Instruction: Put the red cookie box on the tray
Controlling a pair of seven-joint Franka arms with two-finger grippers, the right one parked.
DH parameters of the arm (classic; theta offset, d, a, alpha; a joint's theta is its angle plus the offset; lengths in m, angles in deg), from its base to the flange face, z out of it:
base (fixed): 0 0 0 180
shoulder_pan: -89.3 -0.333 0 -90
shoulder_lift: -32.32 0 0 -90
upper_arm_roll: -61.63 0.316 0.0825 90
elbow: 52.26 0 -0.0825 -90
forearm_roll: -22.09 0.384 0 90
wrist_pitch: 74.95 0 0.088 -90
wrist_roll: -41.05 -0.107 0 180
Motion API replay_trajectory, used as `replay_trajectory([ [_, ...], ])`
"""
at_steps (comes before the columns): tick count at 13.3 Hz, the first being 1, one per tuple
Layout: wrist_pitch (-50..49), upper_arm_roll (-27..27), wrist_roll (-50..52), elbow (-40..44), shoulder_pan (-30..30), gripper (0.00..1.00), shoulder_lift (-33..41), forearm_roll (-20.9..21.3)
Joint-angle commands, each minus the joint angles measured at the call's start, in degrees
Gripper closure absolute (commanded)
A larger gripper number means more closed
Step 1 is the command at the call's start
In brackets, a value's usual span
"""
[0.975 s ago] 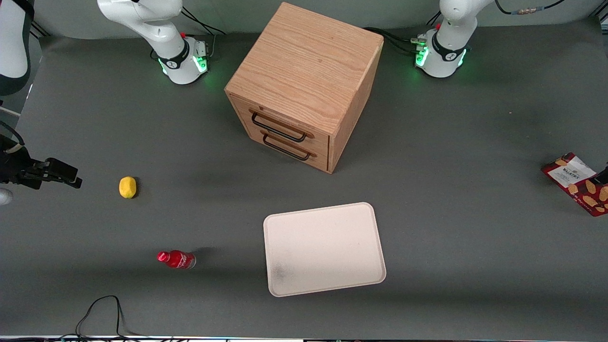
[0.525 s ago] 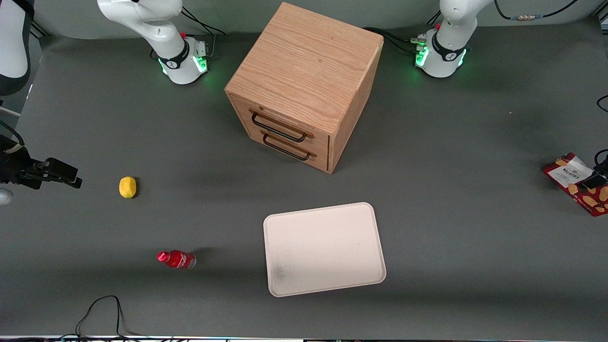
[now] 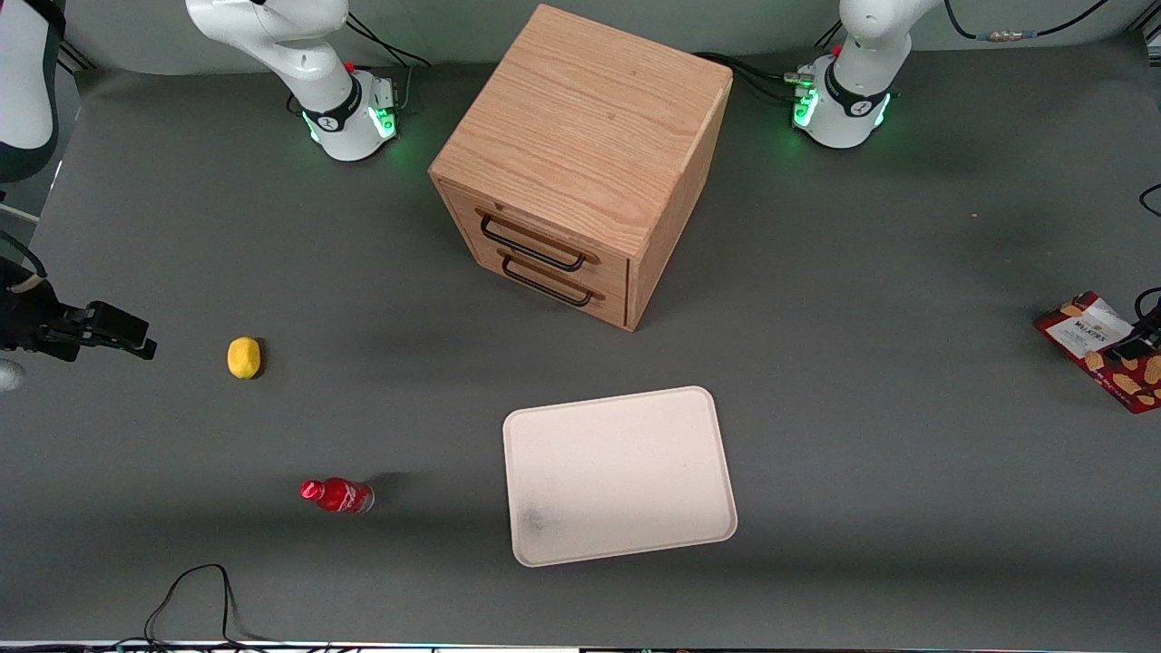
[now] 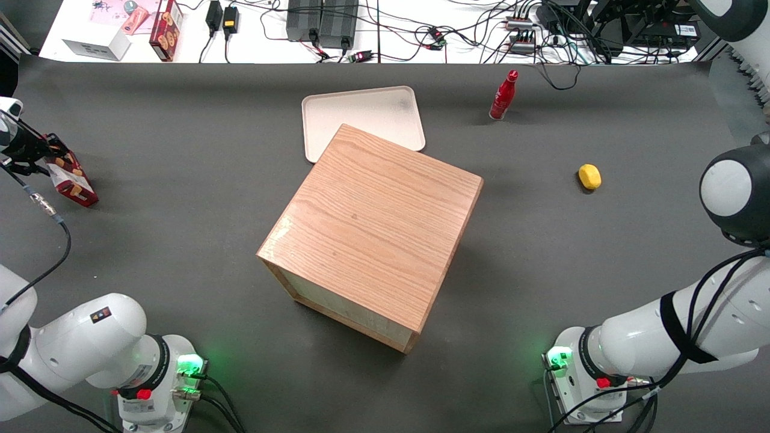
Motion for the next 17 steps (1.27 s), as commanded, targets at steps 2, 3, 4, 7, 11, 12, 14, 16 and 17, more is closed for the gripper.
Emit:
replay_trajectory([
  [2, -0.5, 0.2, -0.4, 0.3, 0.2, 1.00, 0.8, 0.5],
  [3, -0.6, 0.2, -0.4, 0.3, 0.4, 1.00, 1.1, 0.6],
  [4, -1.7, 0.2, -0.4, 0.4, 0.5, 1.00, 1.7, 1.2],
  [7, -7.8, 0.2, -0.5, 1.6, 1.3, 1.00, 5.0, 4.3],
  [11, -16.2, -0.2, -1.8, 2.4, 2.5, 1.00, 11.7, 10.1],
  [12, -18.3, -0.3, -4.6, 3.0, 2.5, 1.00, 13.4, 10.6],
  [14, -22.9, -0.4, -12.3, 4.3, 2.8, 1.00, 16.9, 10.6],
  [16, -29.5, -0.4, -19.9, 7.7, 2.5, 1.00, 19.1, 10.1],
  [17, -33.0, -0.4, -22.8, 10.2, 2.5, 1.00, 19.8, 10.1],
])
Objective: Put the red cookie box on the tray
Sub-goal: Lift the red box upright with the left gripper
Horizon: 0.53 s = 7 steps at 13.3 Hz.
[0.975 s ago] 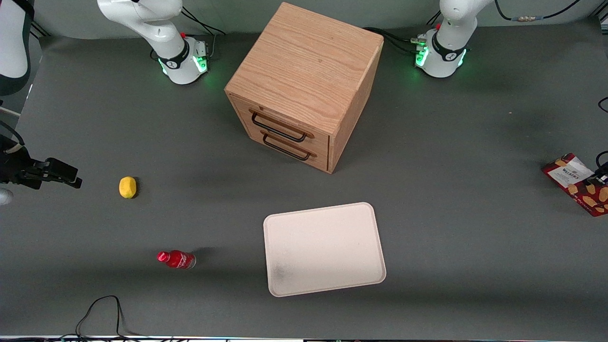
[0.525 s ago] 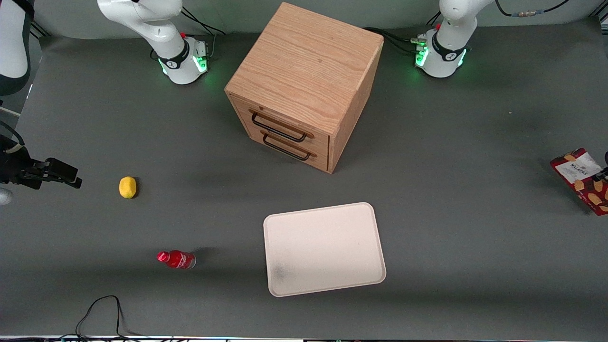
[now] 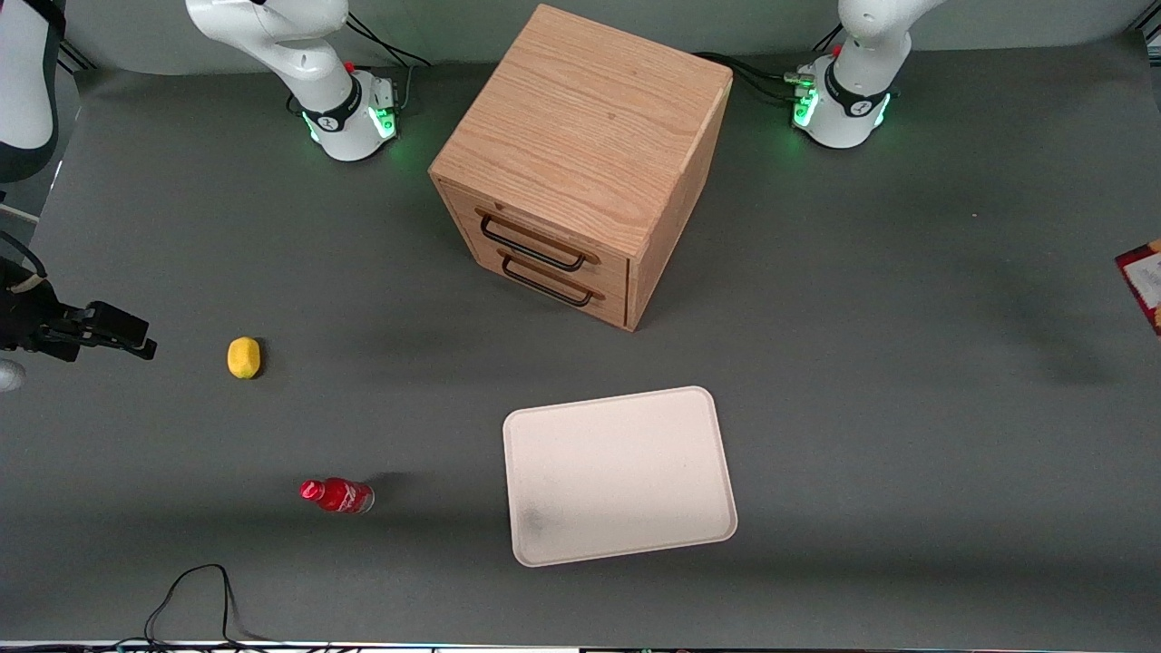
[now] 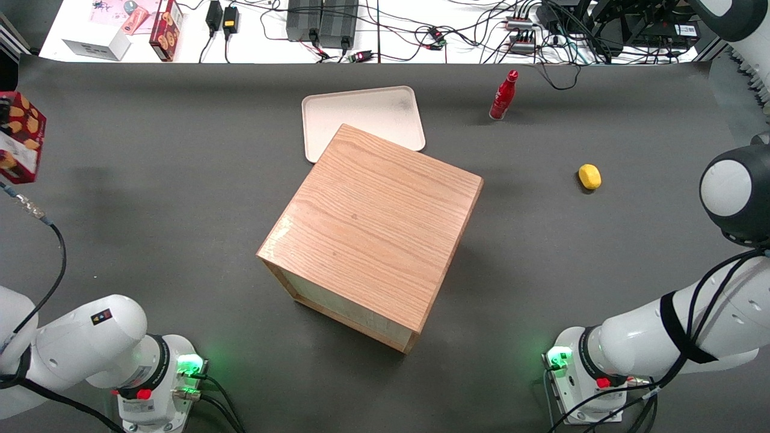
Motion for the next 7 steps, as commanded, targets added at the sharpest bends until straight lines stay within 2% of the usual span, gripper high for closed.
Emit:
replay_trajectory([
  [1, -8.7, 0.3, -7.8, 5.5, 0.3, 1.00, 2.7, 0.4],
  [7, -22.3, -0.2, -11.6, 17.4, 0.3, 1.00, 3.8, 0.1],
])
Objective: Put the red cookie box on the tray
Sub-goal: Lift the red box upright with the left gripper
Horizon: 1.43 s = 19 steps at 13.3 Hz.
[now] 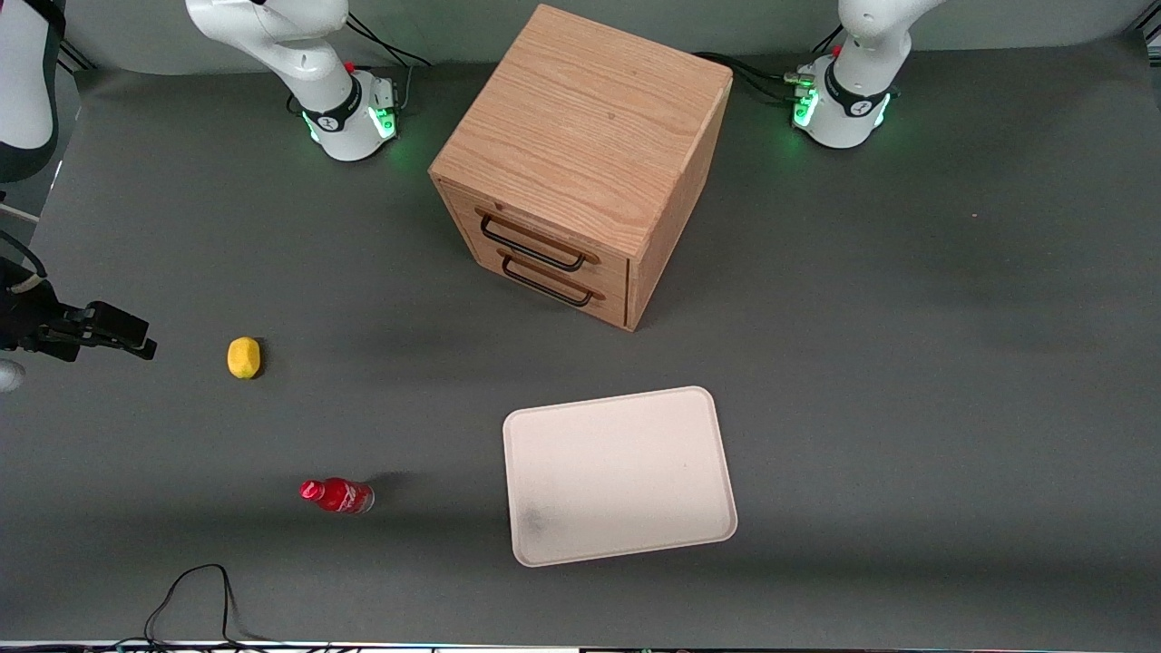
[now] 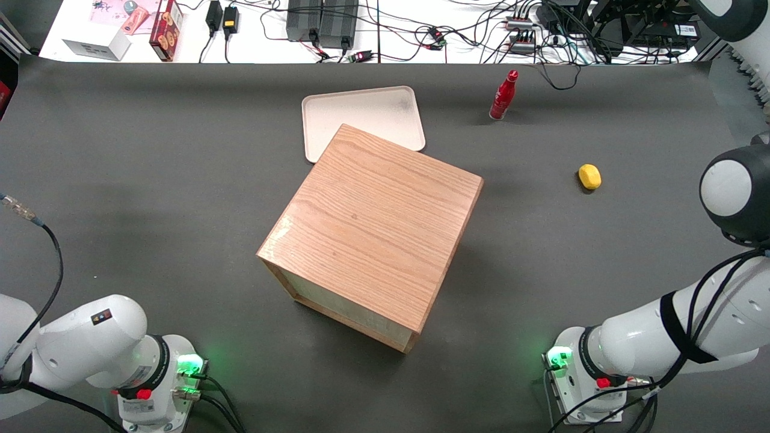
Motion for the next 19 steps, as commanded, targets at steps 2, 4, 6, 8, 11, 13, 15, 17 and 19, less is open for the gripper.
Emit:
replay_trajectory([
  [2, -5.2, -0.7, -1.5, 5.0, 0.3, 1.00, -0.2, 0.1],
  [4, -5.3, -1.0, -1.3, 5.0, 1.7, 1.00, -0.3, -0.5],
  [6, -5.5, -0.9, -0.6, 5.0, 5.3, 1.00, -0.1, -0.9],
  [8, -5.8, -0.9, 2.5, 4.5, 9.3, 1.00, 0.5, -0.9],
  [11, -6.9, -0.9, 10.3, 4.3, 16.4, 1.00, 1.5, -0.9],
  [13, -7.1, -0.9, 16.1, 4.2, 21.9, 1.00, 1.9, -0.9],
  [15, -7.1, -0.9, 25.7, 4.2, 28.7, 1.00, 1.9, -0.9],
  [17, -6.7, -0.9, 33.0, 4.2, 34.9, 1.00, 1.8, -0.9],
  [19, -6.0, -0.9, 38.7, 4.2, 41.3, 1.00, 1.1, -1.1],
])
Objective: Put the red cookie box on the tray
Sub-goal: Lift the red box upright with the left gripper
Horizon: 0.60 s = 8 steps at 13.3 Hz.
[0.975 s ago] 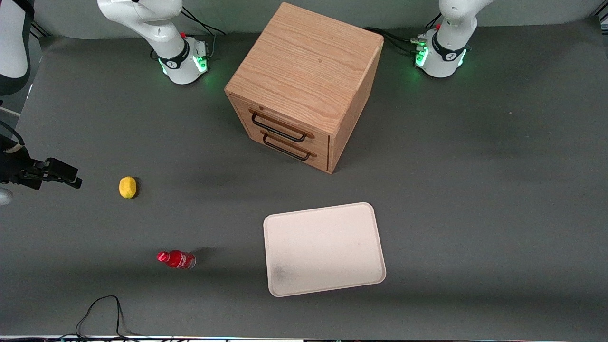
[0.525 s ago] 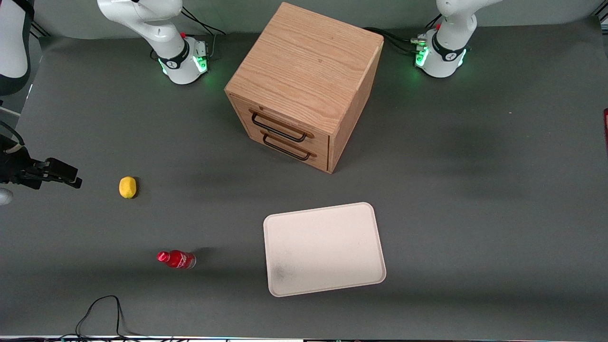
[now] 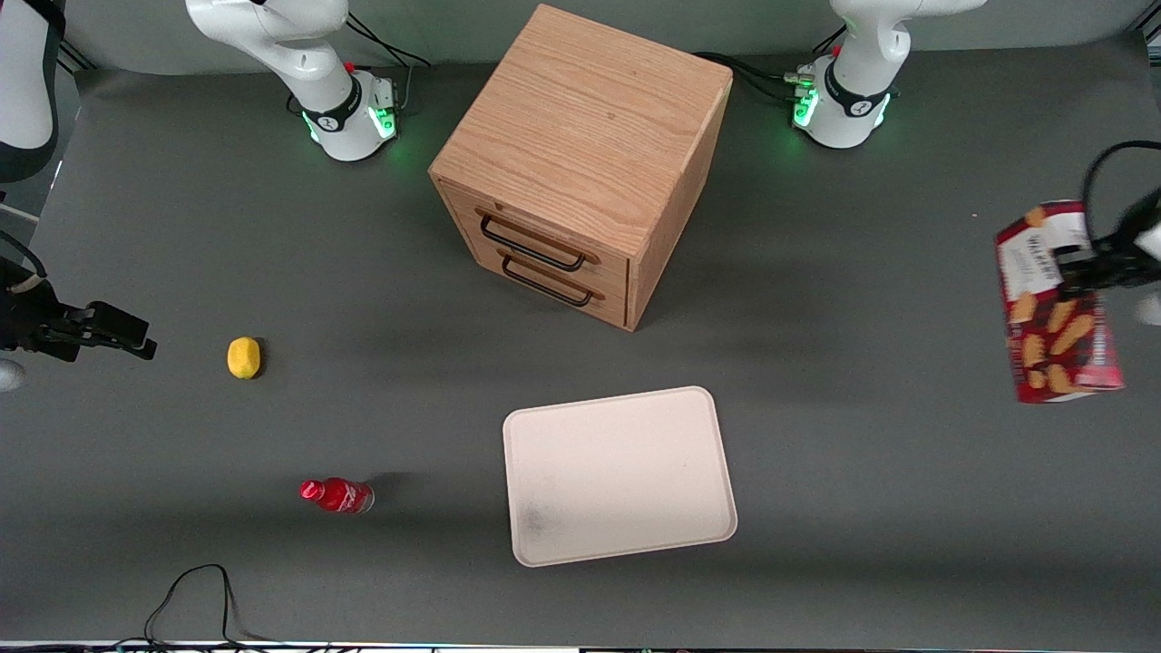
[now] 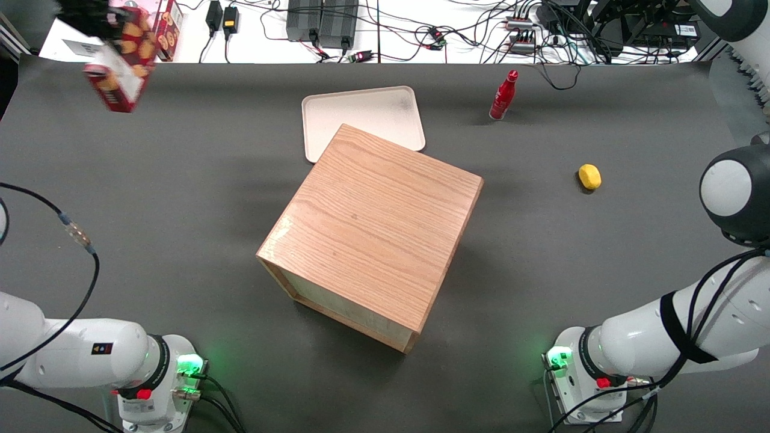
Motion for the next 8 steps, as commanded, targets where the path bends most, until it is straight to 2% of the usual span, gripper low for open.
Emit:
replay_trajectory([
  [1, -0.1, 1.3, 8.0, 0.7, 8.1, 1.00, -0.5, -0.8],
  [5, 1.7, 1.3, 19.8, 1.7, 17.4, 1.00, -3.1, -1.7],
  [8, 1.6, 1.2, 26.7, 6.6, 21.9, 1.00, -6.5, -1.8],
])
